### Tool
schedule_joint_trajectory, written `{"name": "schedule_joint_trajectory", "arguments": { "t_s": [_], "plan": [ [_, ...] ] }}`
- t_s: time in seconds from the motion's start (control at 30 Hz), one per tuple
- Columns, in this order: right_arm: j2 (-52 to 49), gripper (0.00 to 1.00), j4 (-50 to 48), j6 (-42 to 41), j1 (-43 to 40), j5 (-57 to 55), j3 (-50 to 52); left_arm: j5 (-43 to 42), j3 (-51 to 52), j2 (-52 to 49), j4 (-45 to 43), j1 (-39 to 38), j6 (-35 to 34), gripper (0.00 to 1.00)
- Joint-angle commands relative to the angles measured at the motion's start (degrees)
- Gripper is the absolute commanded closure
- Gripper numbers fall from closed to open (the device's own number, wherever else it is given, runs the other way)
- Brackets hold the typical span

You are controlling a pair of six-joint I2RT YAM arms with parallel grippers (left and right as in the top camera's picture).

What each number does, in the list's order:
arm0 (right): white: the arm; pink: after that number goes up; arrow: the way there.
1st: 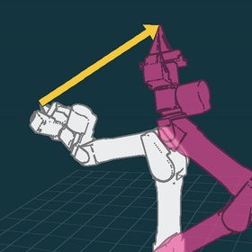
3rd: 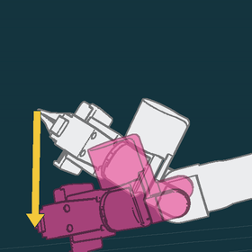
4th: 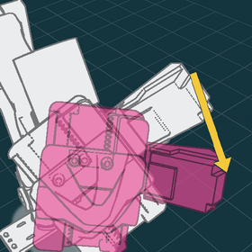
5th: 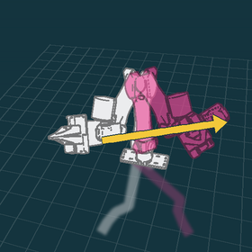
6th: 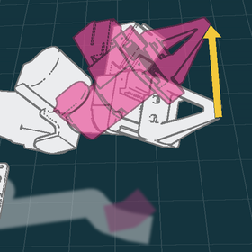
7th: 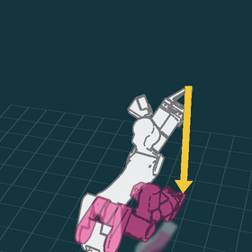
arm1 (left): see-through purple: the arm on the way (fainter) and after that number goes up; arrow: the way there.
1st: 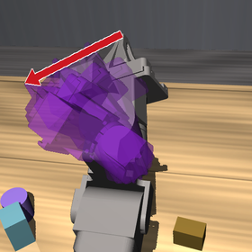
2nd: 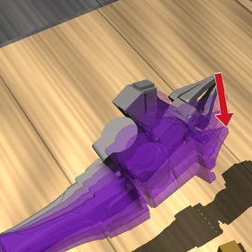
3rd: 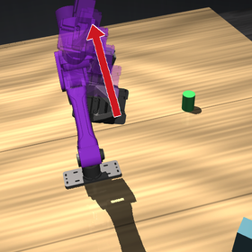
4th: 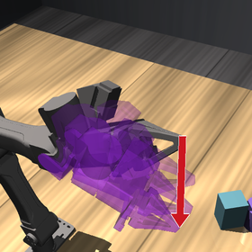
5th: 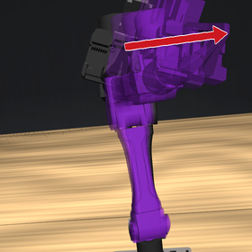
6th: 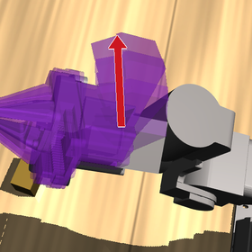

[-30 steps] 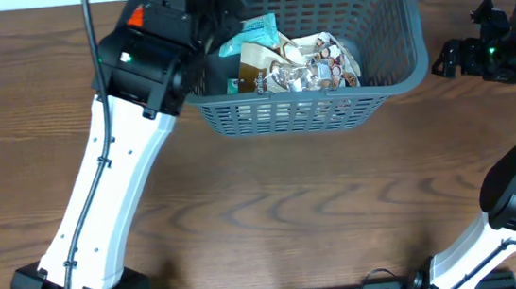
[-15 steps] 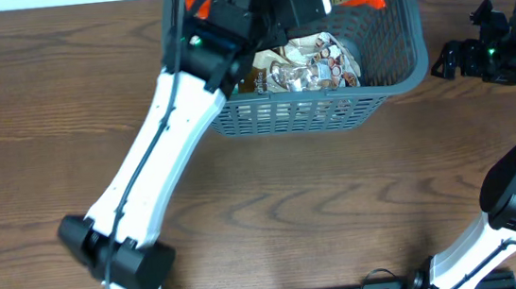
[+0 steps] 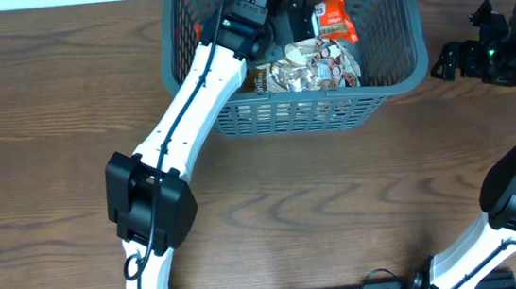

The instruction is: Pack container

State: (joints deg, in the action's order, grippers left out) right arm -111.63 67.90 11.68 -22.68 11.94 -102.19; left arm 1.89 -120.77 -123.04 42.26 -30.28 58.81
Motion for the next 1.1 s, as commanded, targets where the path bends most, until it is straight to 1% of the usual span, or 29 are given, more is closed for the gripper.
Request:
{"name": "schedule_joint_trajectory", "arguments": {
  "t_s": [0.0,0.03,0.07,0.1,0.13,0.17,0.3,0.47,0.63,0.83,0.97,1.0,1.07],
  "plan": [
    [-0.13,0.01,0.00,0.81,0.39,0.31,0.26,0.07,-2.99,3.13,-0.74,1.07,0.24,0.78],
    [-0.15,0.01,0.00,0.81,0.39,0.31,0.26,0.07,-2.99,3.13,-0.76,1.14,0.00,0.66],
    [-0.15,0.01,0.02,0.81,0.39,0.31,0.26,0.09,-2.99,3.13,-0.70,1.14,-0.09,0.50],
    [-0.13,0.01,0.00,0.81,0.39,0.31,0.26,0.09,-2.99,3.13,-0.74,1.11,-0.44,0.22],
    [-0.15,0.01,0.02,0.81,0.39,0.28,0.26,0.09,-2.99,3.13,-0.72,1.11,-0.44,0.05],
    [-0.13,0.01,0.02,0.81,0.39,0.28,0.26,0.09,-2.99,3.13,-0.74,1.07,-0.44,0.01],
    [-0.13,0.01,0.02,0.81,0.39,0.31,0.26,0.24,-2.99,3.13,-0.74,1.07,-1.11,0.01],
    [-0.02,0.01,-2.14,0.79,0.39,0.28,0.13,0.50,-3.02,4.13,-1.88,1.25,-7.10,0.01],
    [1.44,0.01,-5.31,0.61,0.37,0.26,-1.77,1.92,-5.11,7.17,-2.10,2.03,-8.39,0.01],
    [2.69,0.01,-5.31,0.61,0.37,0.22,-12.79,2.43,-11.23,12.20,-2.12,6.43,-16.20,0.01],
    [3.50,0.01,-5.35,0.59,0.37,0.09,-21.35,2.58,-12.02,16.96,-2.05,11.50,-18.32,0.01],
    [3.72,0.01,-5.35,0.61,0.37,0.11,-22.95,3.02,-12.02,17.81,-2.05,12.52,-19.63,0.01],
    [4.46,0.01,-5.33,0.92,0.39,1.57,-26.27,5.20,-12.02,20.41,-0.57,15.56,-25.38,0.01]
  ]
}}
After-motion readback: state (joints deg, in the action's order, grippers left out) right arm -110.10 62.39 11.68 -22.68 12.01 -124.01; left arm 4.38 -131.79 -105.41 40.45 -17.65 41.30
